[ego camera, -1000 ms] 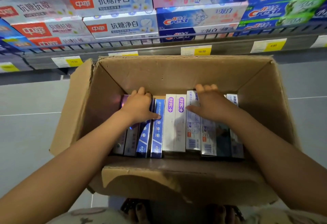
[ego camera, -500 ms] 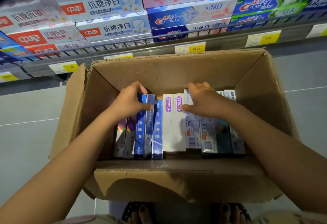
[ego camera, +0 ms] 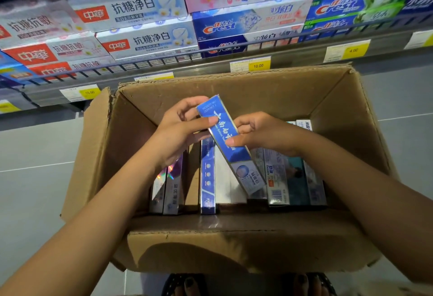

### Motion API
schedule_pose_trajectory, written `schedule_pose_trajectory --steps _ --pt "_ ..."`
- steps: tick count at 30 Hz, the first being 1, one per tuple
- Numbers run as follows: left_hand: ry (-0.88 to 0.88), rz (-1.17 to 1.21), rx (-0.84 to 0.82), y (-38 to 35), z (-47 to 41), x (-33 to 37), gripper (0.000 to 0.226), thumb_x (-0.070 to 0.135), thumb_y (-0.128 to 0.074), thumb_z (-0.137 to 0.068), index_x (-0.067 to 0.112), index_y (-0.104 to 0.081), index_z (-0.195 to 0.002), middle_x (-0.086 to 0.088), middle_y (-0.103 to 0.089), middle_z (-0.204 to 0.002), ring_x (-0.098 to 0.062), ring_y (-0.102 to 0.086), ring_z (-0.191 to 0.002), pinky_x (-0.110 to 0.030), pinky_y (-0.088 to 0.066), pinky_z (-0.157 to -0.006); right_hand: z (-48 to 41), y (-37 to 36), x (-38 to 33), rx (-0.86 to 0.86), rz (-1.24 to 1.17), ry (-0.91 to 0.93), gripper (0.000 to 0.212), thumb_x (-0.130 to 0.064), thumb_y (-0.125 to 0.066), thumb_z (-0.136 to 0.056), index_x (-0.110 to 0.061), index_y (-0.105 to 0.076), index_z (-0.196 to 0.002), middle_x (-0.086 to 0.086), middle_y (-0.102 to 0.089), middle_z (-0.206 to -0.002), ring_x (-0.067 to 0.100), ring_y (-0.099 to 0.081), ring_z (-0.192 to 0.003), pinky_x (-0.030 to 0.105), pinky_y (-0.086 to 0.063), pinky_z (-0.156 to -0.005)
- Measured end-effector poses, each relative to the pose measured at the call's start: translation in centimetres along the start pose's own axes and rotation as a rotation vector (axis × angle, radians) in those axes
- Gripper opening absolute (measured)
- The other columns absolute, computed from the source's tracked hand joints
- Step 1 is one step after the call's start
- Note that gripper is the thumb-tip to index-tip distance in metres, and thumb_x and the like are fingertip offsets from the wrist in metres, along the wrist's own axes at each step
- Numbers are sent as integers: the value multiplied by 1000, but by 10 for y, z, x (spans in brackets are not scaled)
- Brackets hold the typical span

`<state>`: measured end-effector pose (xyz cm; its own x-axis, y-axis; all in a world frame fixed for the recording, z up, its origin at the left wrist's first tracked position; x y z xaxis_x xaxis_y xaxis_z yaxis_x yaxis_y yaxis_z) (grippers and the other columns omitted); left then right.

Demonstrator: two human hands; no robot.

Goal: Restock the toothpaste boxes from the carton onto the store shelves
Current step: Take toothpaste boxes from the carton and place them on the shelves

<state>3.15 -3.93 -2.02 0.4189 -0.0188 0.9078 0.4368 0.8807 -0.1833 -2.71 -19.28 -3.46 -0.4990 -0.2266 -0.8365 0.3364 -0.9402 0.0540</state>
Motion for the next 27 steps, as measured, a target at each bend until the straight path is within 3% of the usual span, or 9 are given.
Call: schedule_pose_trajectory --steps 5,8,10,12,14,17,20,24,27 --pt "65 -335 38 7 -7 -16 36 46 -55 -82 23 -63 -109 2 -68 -108 -17 -63 -103 -31 -48 -88 2 17 2 38 122 -42 37 -20 -71 -81 1 -60 -109 8 -71 -93 22 -69 -90 39 -54 -76" --pt "176 -566 60 18 -15 -29 68 68 -31 -88 21 -59 -126 2 -61 -128 -16 -54 -119 -38 -37 -105 3 27 6 82 164 -89 36 -21 -71 -82 4 -60 -105 9 -71 -88 23 -69 -88 32 -53 -67" --pt "231 -709 13 19 -18 -39 74 67 -20 -90 17 -52 -135 -4 -53 -138 -18 -46 -129 -34 -28 -111 0 31 11 90 187 -116 35 -24 -72 -81 4 -60 -98 10 -71 -88 24 -70 -90 36 -53 -73" --pt "245 -841 -44 16 -21 -47 71 60 -13 -93 18 -49 -138 -2 -48 -142 -14 -39 -133 -24 -24 -103 -1 32 13 77 201 -132 28 -25 -73 -80 -1 -60 -87 13 -72 -93 27 -70 -93 41 -53 -78" --pt "270 -870 -104 16 -20 -53 70 62 -11 -91 22 -47 -137 3 -47 -138 -4 -35 -126 -20 -20 -99 -1 30 12 69 208 -134 35 -25 -72 -81 4 -60 -95 13 -72 -96 27 -70 -93 42 -54 -80" --pt "269 -853 -158 18 -20 -56 69 69 -12 -85 32 -50 -131 13 -49 -127 -3 -40 -123 -23 -24 -100 1 28 10 63 241 -141 48 -27 -71 -82 8 -55 -109 10 -72 -97 24 -70 -93 43 -54 -81" --pt "189 -907 -108 23 -25 -54 68 70 -19 -89 27 -59 -123 5 -55 -128 -11 -48 -121 -30 -31 -103 0 28 10 55 253 -145 43 -28 -70 -82 3 -58 -109 8 -72 -97 23 -69 -94 41 -54 -81" --pt "130 -940 -46 24 -27 -45 73 69 -42 -85 -1 -64 -82 -16 -59 -87 -20 -57 -80 -35 -41 -76 0 31 11 70 264 -151 39 -30 -70 -82 -1 -59 -107 7 -73 -99 21 -70 -93 44 -55 -84" --pt "70 -985 -39 25 -27 -42 54 65 -54 -81 14 -66 -90 -7 -58 -100 -16 -57 -98 -31 -42 -83 1 33 11 73 261 -159 39 -31 -70 -82 -2 -59 -105 6 -73 -99 21 -70 -92 45 -55 -85"
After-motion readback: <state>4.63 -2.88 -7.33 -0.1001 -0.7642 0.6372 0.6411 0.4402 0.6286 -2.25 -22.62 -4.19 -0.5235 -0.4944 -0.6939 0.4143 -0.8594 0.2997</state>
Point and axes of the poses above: each hand's wrist, its own z-axis away from the middle knuckle, its own y-axis out of the back of the hand, x = y × z, the point moved 5 cm from there along -z, towards the middle knuckle
